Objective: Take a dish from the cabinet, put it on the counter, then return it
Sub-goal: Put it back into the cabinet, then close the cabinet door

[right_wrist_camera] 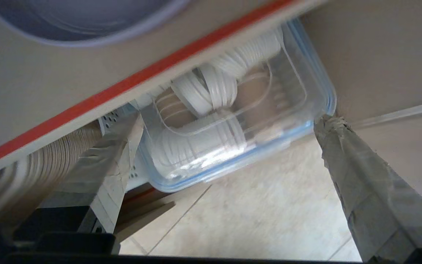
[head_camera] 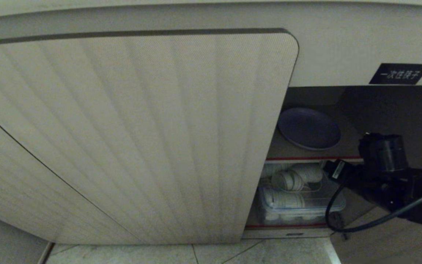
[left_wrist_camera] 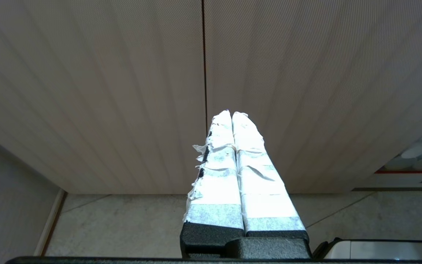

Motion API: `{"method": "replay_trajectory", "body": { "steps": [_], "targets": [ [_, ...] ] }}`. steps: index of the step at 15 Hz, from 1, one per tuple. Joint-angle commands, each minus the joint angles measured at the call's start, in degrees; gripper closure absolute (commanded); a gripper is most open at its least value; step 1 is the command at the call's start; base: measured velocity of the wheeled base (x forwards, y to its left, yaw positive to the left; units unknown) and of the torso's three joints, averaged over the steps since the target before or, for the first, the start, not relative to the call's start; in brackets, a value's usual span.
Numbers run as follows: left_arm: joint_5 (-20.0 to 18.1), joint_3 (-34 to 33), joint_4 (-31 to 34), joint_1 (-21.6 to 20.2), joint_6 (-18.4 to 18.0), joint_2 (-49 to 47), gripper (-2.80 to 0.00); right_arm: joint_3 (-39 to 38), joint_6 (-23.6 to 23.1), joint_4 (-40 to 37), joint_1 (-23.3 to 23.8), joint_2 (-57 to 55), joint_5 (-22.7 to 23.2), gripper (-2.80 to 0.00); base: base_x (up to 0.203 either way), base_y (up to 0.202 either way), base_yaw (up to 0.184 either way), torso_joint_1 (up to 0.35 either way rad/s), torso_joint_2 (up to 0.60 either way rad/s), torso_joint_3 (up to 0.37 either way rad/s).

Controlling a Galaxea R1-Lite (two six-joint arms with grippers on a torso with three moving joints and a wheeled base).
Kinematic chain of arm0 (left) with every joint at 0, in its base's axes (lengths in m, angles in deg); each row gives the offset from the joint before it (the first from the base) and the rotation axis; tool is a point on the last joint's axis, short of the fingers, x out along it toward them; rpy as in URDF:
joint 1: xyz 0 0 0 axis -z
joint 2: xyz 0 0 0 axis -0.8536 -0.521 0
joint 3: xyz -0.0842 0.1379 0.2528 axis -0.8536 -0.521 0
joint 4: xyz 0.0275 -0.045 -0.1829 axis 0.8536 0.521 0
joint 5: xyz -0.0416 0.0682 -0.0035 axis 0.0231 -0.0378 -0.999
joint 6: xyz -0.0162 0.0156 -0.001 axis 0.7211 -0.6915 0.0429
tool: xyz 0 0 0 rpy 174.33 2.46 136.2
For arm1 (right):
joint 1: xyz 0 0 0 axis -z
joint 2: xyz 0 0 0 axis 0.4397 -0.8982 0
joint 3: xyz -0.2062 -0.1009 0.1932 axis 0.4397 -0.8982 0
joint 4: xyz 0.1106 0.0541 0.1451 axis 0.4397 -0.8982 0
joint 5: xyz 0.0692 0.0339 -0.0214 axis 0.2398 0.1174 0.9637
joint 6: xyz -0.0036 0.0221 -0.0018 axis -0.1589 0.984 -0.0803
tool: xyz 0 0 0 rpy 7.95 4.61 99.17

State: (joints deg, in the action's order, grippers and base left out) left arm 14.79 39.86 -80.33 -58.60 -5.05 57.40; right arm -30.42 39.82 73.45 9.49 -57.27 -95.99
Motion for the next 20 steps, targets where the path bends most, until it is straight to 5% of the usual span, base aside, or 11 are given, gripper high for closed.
{"method": "replay_trajectory", "body": {
  "steps": [1,7,8,20],
  "targets": [
    [0.0,0.0,-0.02,0.0,0.04,0.02,0.0,-1.02,-2.55,1.26,-0.02,0.4,-0.14,-2.8,0.0,0.0,0.0,0.0,0.0,0.0],
    [0.0,0.0,-0.02,0.0,0.04,0.02,0.0,-3.63,-9.77,3.43,-0.02,1.57,-0.06,-2.8,0.0,0.0,0.0,0.0,0.0,0.0],
    [0.0,0.0,-0.02,0.0,0.04,0.02,0.0,-3.95,-9.85,3.52,-0.02,1.9,-0.05,0.0,0.0,0.0,0.0,0.0,0.0,0.0],
    [0.0,0.0,-0.02,0.0,0.04,0.02,0.0,-7.48,-10.03,3.51,-0.02,5.33,0.3,0.0,0.0,0.0,0.0,0.0,0.0,0.0]
  ]
}}
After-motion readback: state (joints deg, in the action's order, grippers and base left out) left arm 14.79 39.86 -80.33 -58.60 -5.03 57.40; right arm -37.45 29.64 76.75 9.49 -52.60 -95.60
